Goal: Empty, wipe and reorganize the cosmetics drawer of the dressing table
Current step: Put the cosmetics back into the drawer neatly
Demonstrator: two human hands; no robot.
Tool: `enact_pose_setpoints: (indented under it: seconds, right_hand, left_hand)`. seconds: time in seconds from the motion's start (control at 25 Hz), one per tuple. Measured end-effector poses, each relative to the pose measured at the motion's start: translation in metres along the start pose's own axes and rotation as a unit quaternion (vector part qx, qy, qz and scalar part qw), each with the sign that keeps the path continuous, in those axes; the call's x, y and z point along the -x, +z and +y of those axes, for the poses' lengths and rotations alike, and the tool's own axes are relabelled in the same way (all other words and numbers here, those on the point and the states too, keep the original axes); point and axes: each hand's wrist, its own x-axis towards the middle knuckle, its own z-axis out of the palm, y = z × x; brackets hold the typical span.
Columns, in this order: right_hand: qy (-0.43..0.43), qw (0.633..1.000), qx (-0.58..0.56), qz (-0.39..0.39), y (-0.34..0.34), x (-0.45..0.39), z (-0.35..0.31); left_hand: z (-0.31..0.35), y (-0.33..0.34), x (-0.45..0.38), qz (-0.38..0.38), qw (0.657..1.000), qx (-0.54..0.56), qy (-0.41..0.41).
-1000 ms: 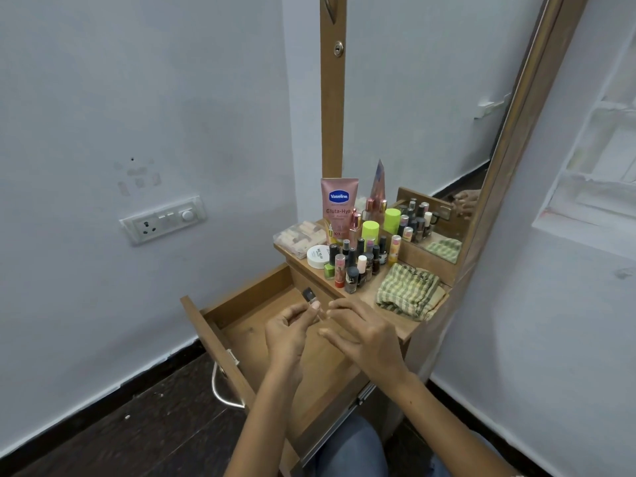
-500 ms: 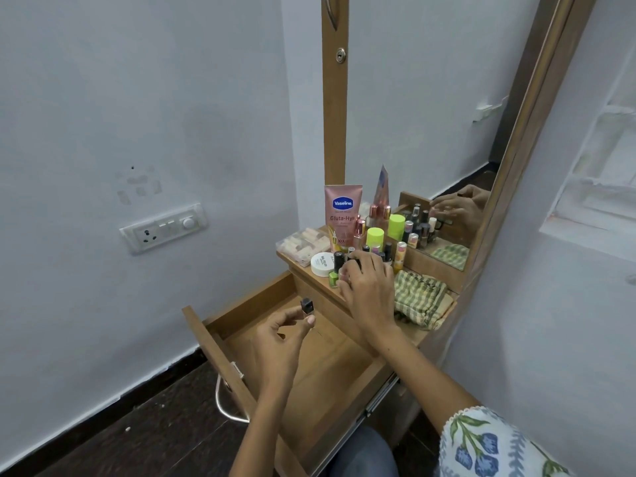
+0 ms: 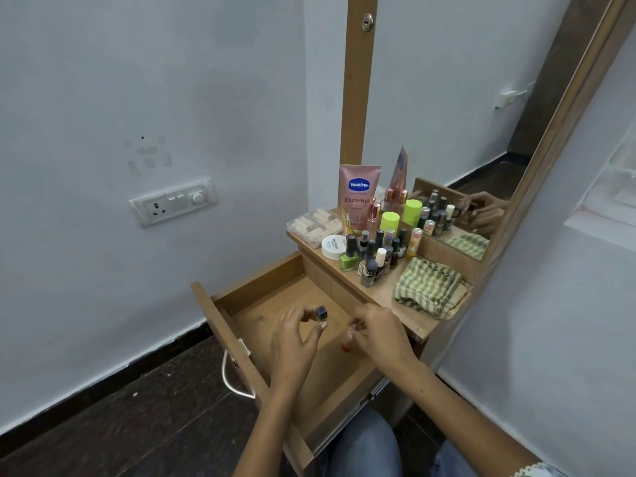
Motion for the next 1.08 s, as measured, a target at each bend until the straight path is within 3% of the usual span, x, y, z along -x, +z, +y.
enact_pose_setpoints:
  seconds: [0.28,0.64,0.88,1.08]
  right_hand:
    - [0.062,0.994,0.05,-0.068,0.006,0.0,0.01]
    - [0.065,0.996,0.029,-0.046,0.002,0.008,0.013]
    - [0.047,0.998,-0.025,0.041,-0.012,0.018,0.018]
    - [0.021,0.993,-0.059,0.105,-0.022,0.026,0.025]
  left_hand:
    - [-0.005,0.003,0.0,0.003,1.0,-0.023,0.015]
    - [-0.001,0.006,0.001,-0.067,0.995,-0.063,0.025]
    - [0.011,0.024,-0.007,-0.164,0.977,-0.133,0.029]
    - [0.01,0.042,-0.011,-0.146,0.969,-0.19,0.065]
